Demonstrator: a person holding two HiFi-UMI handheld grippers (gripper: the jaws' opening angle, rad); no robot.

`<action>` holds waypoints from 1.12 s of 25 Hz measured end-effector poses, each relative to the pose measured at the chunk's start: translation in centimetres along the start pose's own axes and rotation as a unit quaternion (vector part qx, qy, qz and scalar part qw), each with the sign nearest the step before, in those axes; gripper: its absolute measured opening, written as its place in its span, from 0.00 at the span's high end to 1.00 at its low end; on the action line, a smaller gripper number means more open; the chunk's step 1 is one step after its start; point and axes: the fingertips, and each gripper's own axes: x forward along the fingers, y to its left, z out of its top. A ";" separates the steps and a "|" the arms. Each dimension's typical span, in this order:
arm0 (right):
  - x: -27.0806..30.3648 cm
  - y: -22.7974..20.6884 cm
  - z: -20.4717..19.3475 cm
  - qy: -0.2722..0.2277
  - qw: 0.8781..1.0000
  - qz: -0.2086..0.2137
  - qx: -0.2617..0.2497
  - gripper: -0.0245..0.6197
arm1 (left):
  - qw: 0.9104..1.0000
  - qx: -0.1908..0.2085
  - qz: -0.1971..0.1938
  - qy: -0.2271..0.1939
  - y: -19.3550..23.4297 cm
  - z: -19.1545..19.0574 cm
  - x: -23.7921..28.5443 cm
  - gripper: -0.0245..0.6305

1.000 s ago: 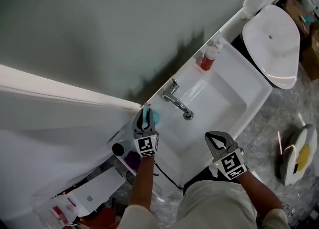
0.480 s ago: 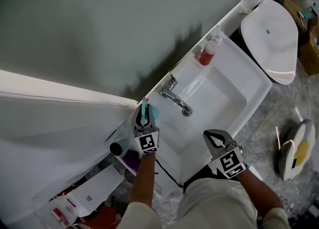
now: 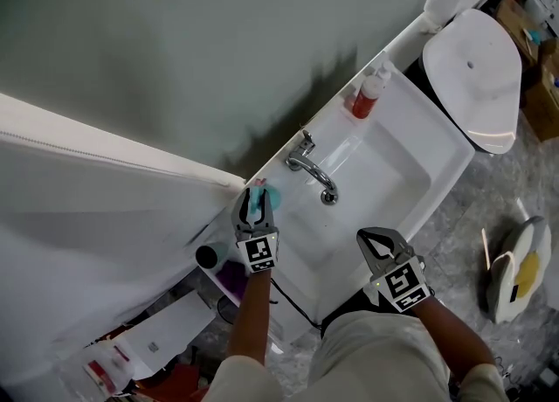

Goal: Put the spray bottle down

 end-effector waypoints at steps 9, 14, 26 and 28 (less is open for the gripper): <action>-1.8 0.5 0.6 -0.006 1.000 -0.009 -0.005 0.95 | 0.999 -0.018 -0.008 0.030 0.4 -0.9 0.2 0.65; -2.6 0.5 0.6 -0.012 1.000 -0.015 -0.005 0.95 | 0.998 -0.029 -0.019 0.047 0.5 -1.1 0.1 0.59; -4.3 0.4 1.3 -0.034 0.999 -0.016 -0.003 0.95 | 0.997 -0.034 -0.044 0.053 -0.4 0.6 -1.2 0.54; -4.9 0.2 1.5 -0.039 0.999 -0.016 -0.005 0.95 | 0.997 -0.029 -0.041 0.052 -0.4 1.4 -2.3 0.54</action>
